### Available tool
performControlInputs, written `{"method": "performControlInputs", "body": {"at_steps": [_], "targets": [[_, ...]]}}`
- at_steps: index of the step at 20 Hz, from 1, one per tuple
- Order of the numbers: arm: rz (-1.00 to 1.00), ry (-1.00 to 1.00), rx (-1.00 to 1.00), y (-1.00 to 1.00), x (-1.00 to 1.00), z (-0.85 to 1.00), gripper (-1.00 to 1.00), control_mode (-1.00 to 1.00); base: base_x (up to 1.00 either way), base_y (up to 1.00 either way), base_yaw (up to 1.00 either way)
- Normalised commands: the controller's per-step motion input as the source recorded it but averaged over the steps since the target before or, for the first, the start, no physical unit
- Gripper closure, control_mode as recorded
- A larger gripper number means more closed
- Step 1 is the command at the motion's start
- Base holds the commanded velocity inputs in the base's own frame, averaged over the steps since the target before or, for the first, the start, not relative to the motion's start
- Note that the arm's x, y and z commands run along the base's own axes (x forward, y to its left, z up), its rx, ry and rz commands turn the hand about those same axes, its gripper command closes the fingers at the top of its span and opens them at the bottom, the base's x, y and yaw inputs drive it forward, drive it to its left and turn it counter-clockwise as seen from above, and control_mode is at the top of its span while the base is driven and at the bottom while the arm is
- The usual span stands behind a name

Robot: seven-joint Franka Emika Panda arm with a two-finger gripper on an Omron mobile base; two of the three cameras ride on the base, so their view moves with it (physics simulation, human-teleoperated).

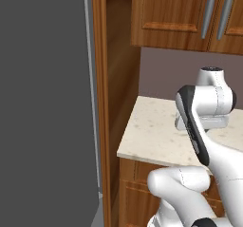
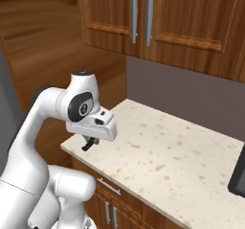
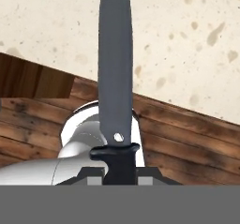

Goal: Retrieve the butter from the fridge and place it on a plate on the dining table. Then retrieve the butter knife by the fridge and place it near the plate.

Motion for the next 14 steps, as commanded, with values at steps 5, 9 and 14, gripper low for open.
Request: {"method": "performControlInputs", "body": {"at_steps": [5,9,14], "targets": [[0.00,0.00,0.00,0.00,0.00,0.00,1.00,-1.00,0.00,0.00,0.00],[0.00,0.00,0.00,0.00,-0.02,0.00,1.00,-1.00,0.00,0.00,0.00],[-0.01,0.00,0.00,0.00,-0.23,0.00,1.00,1.00,-0.10,0.00,-0.02]]}}
